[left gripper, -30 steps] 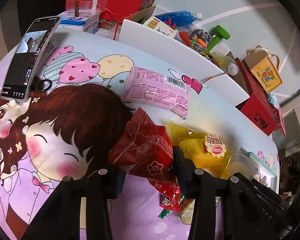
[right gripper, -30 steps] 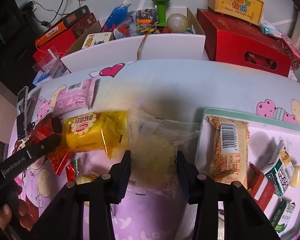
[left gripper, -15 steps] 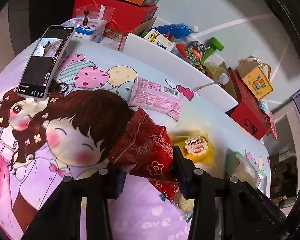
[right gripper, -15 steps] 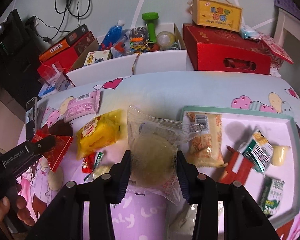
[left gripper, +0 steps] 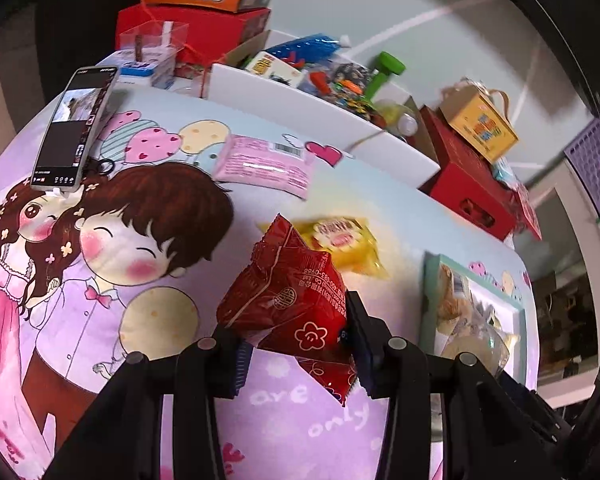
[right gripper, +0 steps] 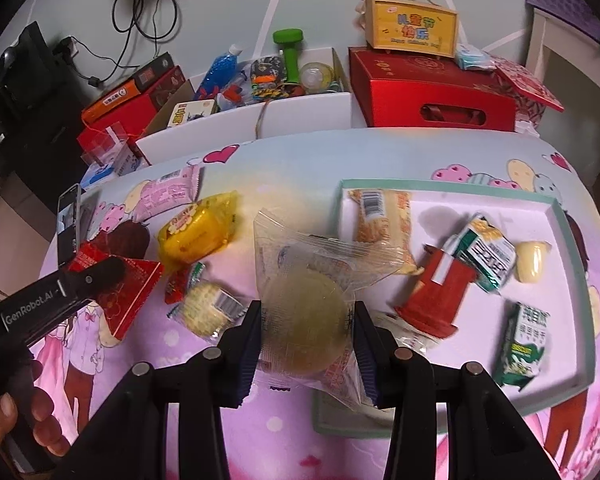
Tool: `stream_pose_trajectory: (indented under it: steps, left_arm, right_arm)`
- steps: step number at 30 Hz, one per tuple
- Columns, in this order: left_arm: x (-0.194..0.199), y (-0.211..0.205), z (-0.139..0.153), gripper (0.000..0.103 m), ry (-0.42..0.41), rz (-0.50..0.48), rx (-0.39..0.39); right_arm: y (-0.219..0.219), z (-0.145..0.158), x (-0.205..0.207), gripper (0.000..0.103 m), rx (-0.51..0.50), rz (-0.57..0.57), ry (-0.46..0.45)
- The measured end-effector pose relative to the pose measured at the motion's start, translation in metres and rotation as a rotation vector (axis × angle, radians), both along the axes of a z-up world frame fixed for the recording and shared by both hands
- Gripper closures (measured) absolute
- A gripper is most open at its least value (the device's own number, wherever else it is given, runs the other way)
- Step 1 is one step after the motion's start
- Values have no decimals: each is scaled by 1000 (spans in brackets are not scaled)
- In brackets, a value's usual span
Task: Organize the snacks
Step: 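Carry the bagged bun with the right tool while the left carries the red packet to the tray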
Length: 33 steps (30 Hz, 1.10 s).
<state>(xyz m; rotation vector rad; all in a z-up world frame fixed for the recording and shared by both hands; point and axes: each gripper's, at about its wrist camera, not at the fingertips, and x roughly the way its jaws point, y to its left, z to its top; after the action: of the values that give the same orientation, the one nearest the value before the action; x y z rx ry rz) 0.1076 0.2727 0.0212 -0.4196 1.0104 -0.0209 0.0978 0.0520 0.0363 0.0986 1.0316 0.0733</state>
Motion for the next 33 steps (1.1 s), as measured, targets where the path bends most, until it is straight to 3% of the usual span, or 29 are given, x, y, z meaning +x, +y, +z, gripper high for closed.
stream_pose_trajectory:
  steps: [14, 27, 33]
  left_arm:
    - [1, -77, 17, 59, -37, -172, 81]
    - [2, -206, 15, 59, -70, -485, 113]
    - [8, -227, 3, 59, -50, -507, 160]
  right_arm:
    - [-90, -3, -7, 57, -32, -208, 13]
    - [-177, 2, -14, 57, -9, -381, 6]
    - [-198, -3, -12, 57, 3, -421, 17]
